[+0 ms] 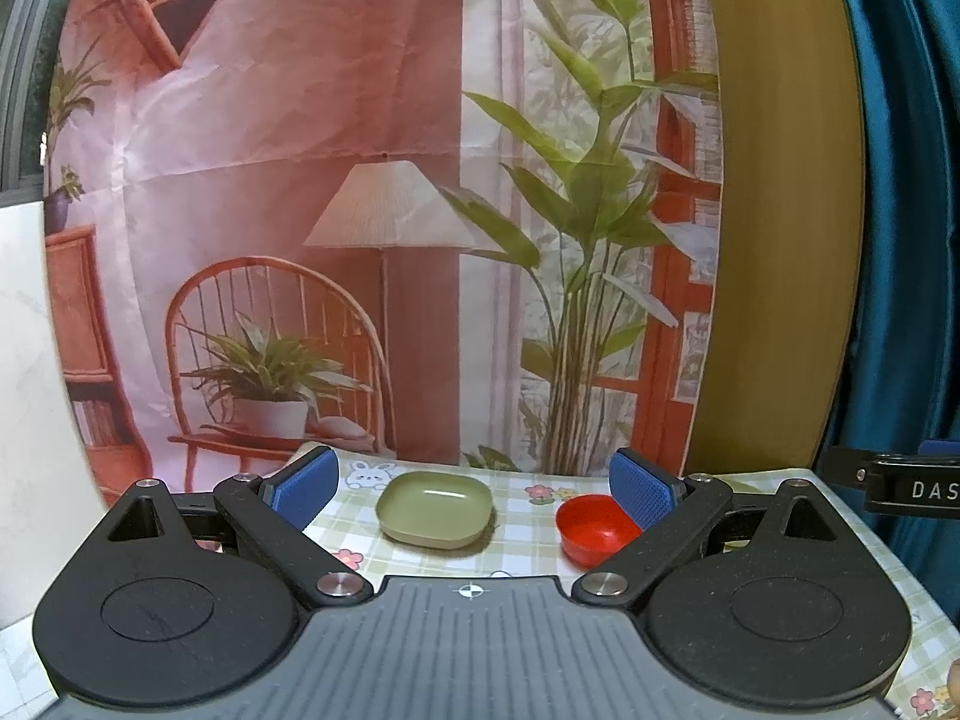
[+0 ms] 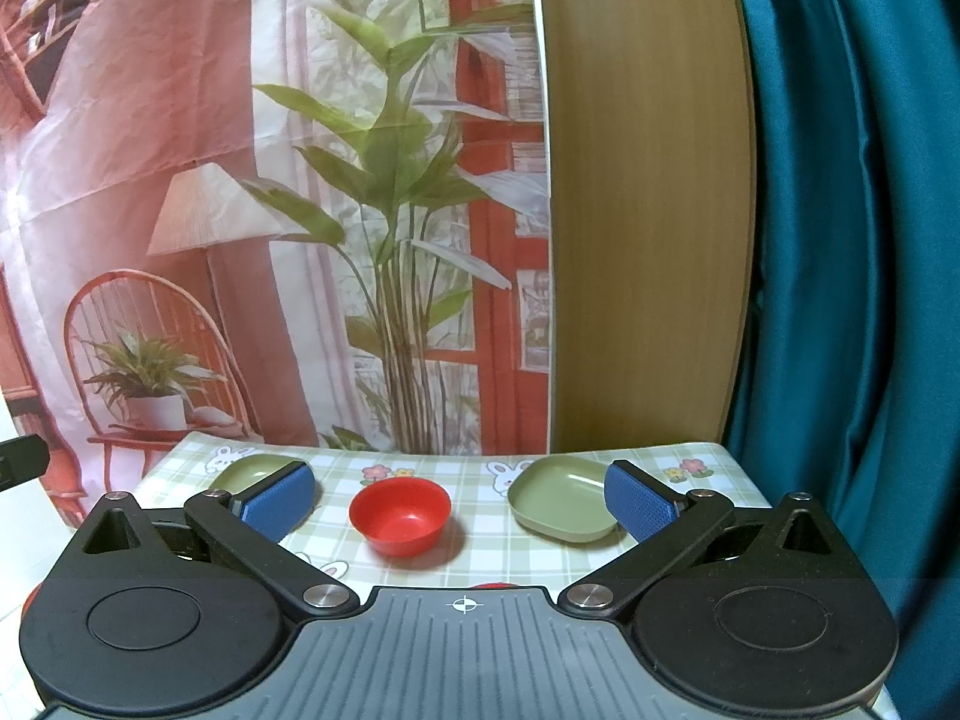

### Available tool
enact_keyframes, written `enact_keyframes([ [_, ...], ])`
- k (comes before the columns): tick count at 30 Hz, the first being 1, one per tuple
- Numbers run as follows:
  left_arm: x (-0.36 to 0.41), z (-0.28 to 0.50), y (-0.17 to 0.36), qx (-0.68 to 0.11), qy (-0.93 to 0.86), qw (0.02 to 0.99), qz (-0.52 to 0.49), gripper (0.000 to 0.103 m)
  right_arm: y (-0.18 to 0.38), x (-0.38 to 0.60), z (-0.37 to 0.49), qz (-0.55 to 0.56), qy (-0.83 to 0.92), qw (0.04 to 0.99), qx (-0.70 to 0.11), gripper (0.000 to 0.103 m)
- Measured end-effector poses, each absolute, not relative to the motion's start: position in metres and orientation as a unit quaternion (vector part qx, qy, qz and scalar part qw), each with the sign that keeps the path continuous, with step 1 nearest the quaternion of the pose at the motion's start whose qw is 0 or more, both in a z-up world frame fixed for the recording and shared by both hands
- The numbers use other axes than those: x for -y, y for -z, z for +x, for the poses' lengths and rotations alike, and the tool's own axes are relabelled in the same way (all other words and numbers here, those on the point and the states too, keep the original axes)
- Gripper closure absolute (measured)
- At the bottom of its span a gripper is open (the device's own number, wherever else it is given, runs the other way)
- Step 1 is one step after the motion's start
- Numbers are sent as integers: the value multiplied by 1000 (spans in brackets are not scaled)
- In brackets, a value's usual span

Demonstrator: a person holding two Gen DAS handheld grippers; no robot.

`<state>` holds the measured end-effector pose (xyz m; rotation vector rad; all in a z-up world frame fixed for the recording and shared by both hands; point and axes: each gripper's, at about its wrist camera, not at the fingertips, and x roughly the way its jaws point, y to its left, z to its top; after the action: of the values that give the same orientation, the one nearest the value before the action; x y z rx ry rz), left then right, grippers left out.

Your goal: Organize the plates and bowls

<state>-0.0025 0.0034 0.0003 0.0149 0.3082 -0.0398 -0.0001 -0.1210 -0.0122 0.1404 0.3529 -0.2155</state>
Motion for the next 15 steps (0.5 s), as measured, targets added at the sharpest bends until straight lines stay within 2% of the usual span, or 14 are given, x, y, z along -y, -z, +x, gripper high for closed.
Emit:
enact_keyframes([
  [6,-16,9,3,-121,7,993,10,5,13,130,11,85,95,979,-161,0],
  [15,-53,49,4,-145,-17,988,43,5,27,122,53,69,70,981,-167,0],
])
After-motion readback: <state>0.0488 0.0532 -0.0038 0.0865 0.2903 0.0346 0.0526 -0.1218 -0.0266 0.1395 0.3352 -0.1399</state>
